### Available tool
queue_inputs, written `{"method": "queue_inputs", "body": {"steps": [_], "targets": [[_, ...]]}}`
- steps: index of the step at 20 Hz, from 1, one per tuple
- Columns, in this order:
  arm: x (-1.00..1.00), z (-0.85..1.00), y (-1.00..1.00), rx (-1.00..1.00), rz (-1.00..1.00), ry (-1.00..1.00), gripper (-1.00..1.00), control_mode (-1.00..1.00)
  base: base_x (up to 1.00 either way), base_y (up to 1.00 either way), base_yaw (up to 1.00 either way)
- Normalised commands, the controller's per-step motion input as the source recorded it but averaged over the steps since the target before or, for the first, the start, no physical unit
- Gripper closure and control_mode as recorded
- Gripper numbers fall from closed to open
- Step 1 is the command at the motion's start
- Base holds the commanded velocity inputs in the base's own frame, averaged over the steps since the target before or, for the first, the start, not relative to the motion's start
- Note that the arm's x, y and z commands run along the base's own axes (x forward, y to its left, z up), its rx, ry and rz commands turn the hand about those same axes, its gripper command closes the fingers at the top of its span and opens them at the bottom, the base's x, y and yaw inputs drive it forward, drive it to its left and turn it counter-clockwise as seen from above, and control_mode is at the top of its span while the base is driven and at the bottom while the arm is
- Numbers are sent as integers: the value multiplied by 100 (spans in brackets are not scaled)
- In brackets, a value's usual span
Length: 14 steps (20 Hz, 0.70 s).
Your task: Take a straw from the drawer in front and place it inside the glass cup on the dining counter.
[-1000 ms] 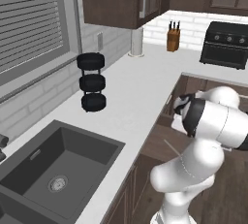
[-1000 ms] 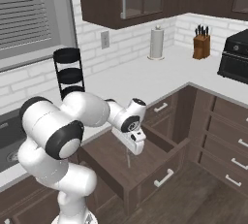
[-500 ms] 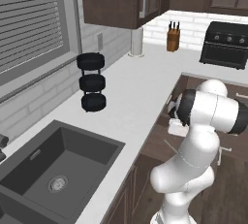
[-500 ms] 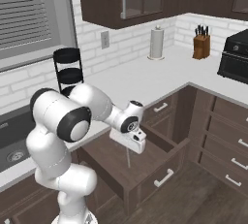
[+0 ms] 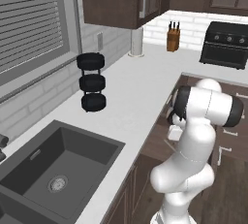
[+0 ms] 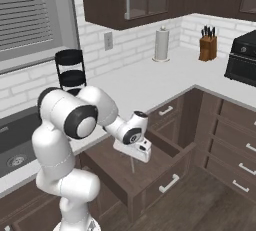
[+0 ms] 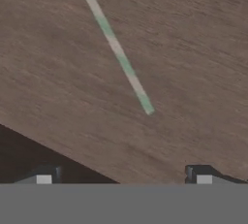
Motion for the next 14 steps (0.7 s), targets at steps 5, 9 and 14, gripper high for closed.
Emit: {"method": "queue_inputs", "body": {"steps": [5,9,14], "targets": [[9,-24,-4,0,2,-6,-100,-100,0,0,0],[24,-10,-5,0,3,0,-100,-100,0,0,0],[25,-17,-3,0,3,0,-100,-100,0,0,0]]}}
